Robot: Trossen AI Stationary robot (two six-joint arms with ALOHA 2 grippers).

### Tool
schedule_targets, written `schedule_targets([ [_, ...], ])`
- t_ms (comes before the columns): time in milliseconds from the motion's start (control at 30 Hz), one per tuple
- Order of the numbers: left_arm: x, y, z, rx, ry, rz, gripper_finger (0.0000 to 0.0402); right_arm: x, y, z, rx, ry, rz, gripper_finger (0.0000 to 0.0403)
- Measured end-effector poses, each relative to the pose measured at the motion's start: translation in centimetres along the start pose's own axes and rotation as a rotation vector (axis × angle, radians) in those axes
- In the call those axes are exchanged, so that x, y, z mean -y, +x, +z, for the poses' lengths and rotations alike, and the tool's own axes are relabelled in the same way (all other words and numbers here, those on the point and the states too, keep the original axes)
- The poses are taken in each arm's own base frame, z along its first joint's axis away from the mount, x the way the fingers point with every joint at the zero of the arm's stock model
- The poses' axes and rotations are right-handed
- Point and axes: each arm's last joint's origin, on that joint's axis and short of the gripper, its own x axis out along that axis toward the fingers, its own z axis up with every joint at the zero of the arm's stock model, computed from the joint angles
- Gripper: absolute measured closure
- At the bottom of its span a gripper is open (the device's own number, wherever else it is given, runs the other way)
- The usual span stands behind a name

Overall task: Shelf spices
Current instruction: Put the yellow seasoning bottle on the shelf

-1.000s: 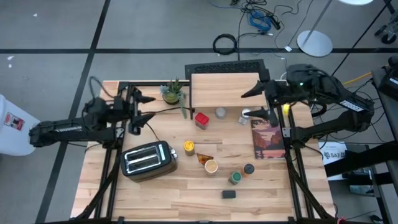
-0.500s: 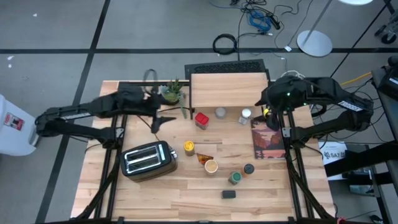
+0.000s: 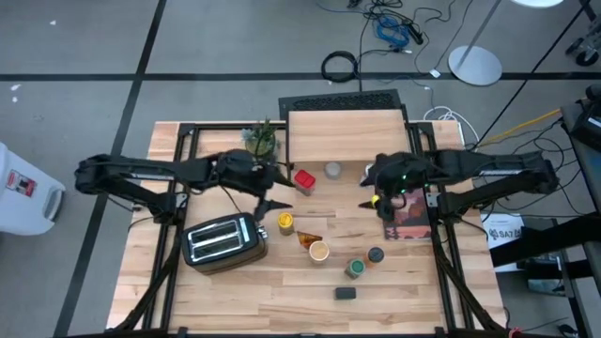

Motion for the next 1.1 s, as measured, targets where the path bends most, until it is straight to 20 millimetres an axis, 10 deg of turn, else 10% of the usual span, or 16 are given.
schedule_targets([
  [433,0.8,0.8,4.4,0.601,0.234,-0.044,0.0107,-0.2,4.1,-0.4,0.533,-0.141,-0.023,0.0105],
  [733,0.9,-2.6,7.2,0.838,0.297,-0.062,0.0107,-0.6,1.7,2.1,0.899,-0.235,-0.07,0.0105],
  [1100,1.6,-9.2,9.7,0.687,0.371,0.12,0.0107,-0.5,-3.8,1.9,1.114,-0.287,-0.106,0.0105],
])
